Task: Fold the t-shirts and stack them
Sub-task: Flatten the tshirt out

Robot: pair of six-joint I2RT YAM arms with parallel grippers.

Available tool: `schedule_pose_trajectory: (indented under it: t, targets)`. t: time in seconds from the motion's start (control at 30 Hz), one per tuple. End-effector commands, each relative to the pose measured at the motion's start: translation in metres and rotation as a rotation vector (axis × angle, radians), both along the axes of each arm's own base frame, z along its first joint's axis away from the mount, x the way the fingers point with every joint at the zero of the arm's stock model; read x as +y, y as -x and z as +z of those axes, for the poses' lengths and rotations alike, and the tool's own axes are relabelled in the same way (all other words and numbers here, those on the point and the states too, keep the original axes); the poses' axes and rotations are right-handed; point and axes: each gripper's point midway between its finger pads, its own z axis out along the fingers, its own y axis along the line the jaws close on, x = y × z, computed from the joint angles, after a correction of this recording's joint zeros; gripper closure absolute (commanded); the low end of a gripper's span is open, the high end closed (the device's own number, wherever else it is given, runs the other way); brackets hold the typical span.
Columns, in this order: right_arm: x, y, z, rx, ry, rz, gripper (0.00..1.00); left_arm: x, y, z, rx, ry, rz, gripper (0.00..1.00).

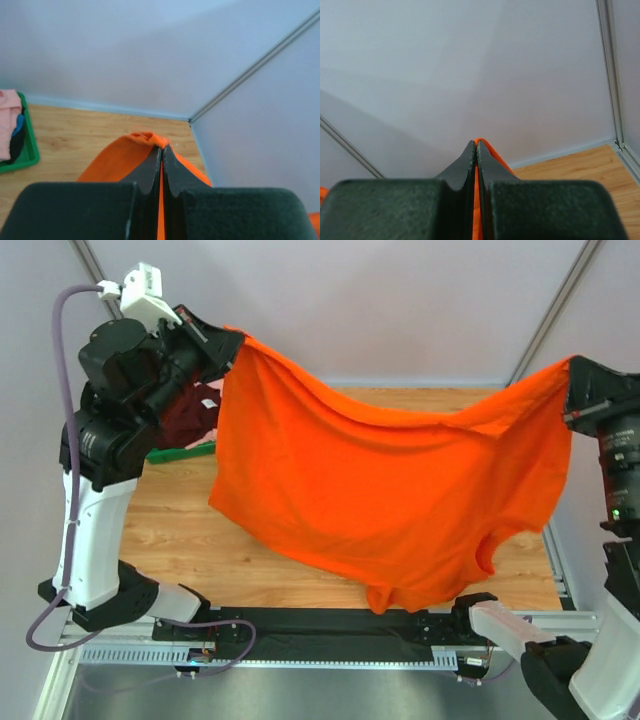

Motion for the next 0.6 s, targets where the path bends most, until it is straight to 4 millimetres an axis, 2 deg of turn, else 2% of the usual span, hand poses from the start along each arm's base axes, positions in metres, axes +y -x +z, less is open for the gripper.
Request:
schedule_pose_trajectory:
  t: [0.0, 0.03, 0.07, 0.1, 0.13, 0.17, 0.2, 0.3, 0.4, 0.43, 0.47, 0.53, 0.57]
  targets:
    - [-0.005, 0.022, 0.031, -0.109, 0.041, -0.016, 1.00, 0.034, 0.025, 0.023, -0.104, -0.017, 0.093, 1.00]
    - [-0.007, 0.023, 0.029, -0.087, 0.049, -0.024, 1.00, 0.037, 0.020, 0.019, -0.102, -0.040, 0.114, 1.00]
    - [-0.002, 0.031, 0.031, -0.085, 0.065, 0.010, 1.00, 0.040, 0.030, 0.021, -0.095, -0.051, 0.102, 1.00]
    - [-0.005, 0.046, 0.040, -0.132, 0.060, 0.004, 1.00, 0.040, 0.036, 0.023, -0.096, -0.052, 0.084, 1.00]
    - [-0.006, 0.030, 0.024, -0.097, 0.070, -0.018, 1.00, 0.037, 0.040, 0.023, -0.115, -0.033, 0.063, 1.00]
    - [-0.023, 0.045, 0.030, -0.160, 0.047, -0.102, 1.00, 0.039, 0.044, 0.025, -0.144, -0.008, 0.061, 1.00]
    - [-0.024, 0.047, 0.031, -0.166, 0.045, -0.103, 1.00, 0.043, 0.050, 0.028, -0.156, -0.001, 0.061, 1.00]
    - [-0.032, 0.048, 0.025, -0.115, 0.064, -0.149, 1.00, 0.038, 0.051, 0.018, -0.127, -0.004, 0.037, 1.00]
    - [-0.036, 0.079, 0.036, -0.179, 0.028, -0.136, 1.00, 0.033, 0.064, 0.017, -0.137, 0.024, -0.022, 1.00]
    - [-0.040, 0.099, 0.041, -0.228, 0.018, -0.141, 1.00, 0.037, 0.072, 0.018, -0.159, 0.043, -0.023, 1.00]
    - [-0.042, 0.103, 0.045, -0.253, 0.011, -0.150, 1.00, 0.044, 0.073, 0.018, -0.165, 0.049, 0.010, 1.00]
    - [-0.044, 0.102, 0.043, -0.250, 0.031, -0.166, 1.00, 0.054, 0.073, 0.015, -0.162, 0.025, 0.053, 1.00]
    - [-0.042, 0.094, 0.038, -0.228, 0.043, -0.163, 1.00, 0.057, 0.069, 0.011, -0.146, 0.012, 0.079, 1.00]
